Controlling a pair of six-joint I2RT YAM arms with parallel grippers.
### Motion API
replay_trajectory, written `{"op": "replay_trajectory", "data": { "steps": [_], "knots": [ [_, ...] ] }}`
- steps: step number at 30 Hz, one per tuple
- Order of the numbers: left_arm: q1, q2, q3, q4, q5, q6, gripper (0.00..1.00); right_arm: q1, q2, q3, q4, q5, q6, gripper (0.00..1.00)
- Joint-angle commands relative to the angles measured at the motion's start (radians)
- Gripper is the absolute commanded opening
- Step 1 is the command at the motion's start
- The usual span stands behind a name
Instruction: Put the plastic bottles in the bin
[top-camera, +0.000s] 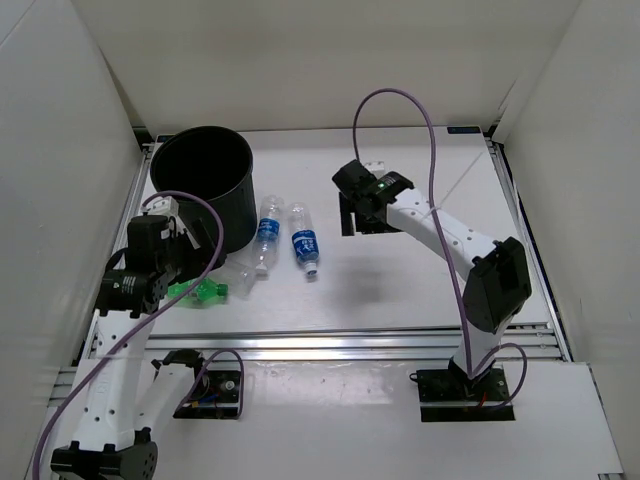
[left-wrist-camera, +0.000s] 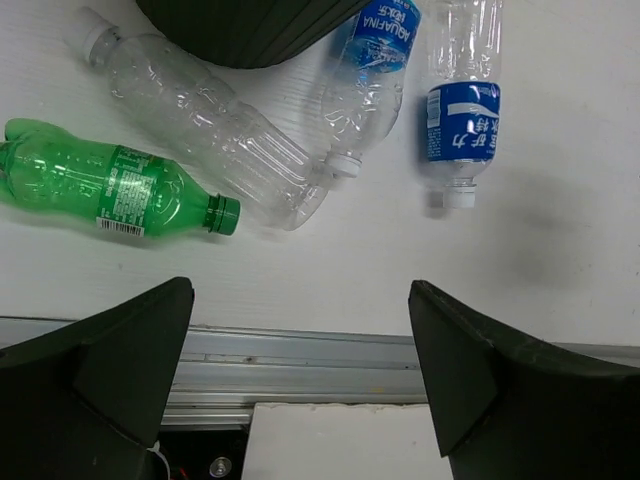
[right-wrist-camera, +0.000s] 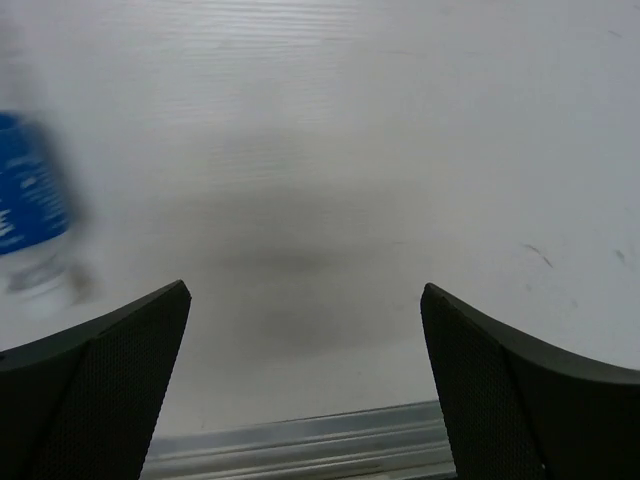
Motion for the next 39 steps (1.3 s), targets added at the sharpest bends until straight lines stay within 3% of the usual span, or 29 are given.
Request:
{"op": "replay_trajectory", "data": {
  "steps": [1, 4, 5, 12, 17, 29, 36, 37, 39],
  "knots": [
    [-0.004, -0.001, -0.011, 0.058, -0.002, 0.031, 1.00, -0.029, -0.042, 0.040, 0.190, -0.340, -0.282, 0.99],
    [-0.004, 0.012, -0.011, 0.011, -0.086, -0.038, 1.00, -0.056, 0.044, 0.166, 0.166, -0.441, -0.326, 0.99],
    [-0.004, 0.025, -0.001, 0.011, -0.106, -0.038, 1.00, -0.094, 0.044, 0.166, 0.187, -0.559, -0.303, 0.99],
    [-0.004, 0.066, 0.012, 0.057, 0.029, -0.011, 1.00, -0.141, 0.223, 0.249, 0.246, -0.751, -0.295, 0.99],
    [-0.004, 0.109, 0.021, 0.037, 0.052, 0.003, 1.00, -0.141, 0.348, 0.375, 0.258, -0.825, -0.266, 0.99],
    [-0.004, 0.169, 0.121, 0.006, 0.090, 0.051, 1.00, -0.108, 0.606, 0.468, 0.335, -1.015, -0.200, 0.99],
    [-0.004, 0.091, 0.161, 0.041, 0.112, 0.062, 1.00, -0.088, 0.644, 0.456, 0.373, -1.038, -0.154, 0.66],
    [-0.004, 0.075, 0.147, 0.052, 0.112, 0.062, 1.00, -0.088, 0.623, 0.446, 0.373, -1.038, -0.154, 0.57],
    [-0.004, 0.033, 0.128, 0.068, 0.112, 0.051, 1.00, -0.088, 0.571, 0.395, 0.356, -1.017, -0.154, 0.51]
  ]
}}
